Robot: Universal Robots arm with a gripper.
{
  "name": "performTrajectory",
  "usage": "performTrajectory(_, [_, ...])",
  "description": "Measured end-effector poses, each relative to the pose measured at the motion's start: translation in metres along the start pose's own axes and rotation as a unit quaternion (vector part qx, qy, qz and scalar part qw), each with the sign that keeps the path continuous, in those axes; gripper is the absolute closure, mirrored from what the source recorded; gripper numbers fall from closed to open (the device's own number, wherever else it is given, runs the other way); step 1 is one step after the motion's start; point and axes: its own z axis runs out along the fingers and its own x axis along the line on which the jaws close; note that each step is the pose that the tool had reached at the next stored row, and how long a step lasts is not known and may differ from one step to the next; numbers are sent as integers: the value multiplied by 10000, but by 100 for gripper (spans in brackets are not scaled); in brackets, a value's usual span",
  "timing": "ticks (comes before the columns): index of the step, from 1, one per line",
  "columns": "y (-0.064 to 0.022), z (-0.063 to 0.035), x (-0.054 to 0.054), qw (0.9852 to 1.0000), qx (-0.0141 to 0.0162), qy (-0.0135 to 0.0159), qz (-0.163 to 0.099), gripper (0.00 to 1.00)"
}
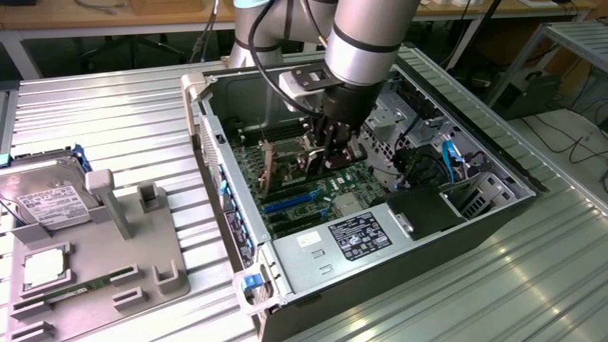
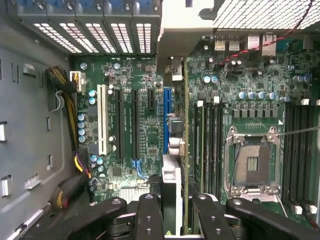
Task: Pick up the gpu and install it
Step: 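Insert the gpu into the slot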
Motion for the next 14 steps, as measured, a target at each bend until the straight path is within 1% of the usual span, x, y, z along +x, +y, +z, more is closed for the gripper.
performTrajectory(1, [42,10,-10,10000,-1,3,0,72])
performTrajectory(2, [58,27,-19,10000,0,3,-3,72])
performTrajectory(6, [90,93,-21,10000,0,2,-23,72])
performTrajectory(10, [108,167,-47,10000,0,2,-41,72])
performTrajectory(13, [167,217,-64,10000,-1,2,-44,72])
performTrajectory(14, [168,225,-64,10000,-3,1,-45,72])
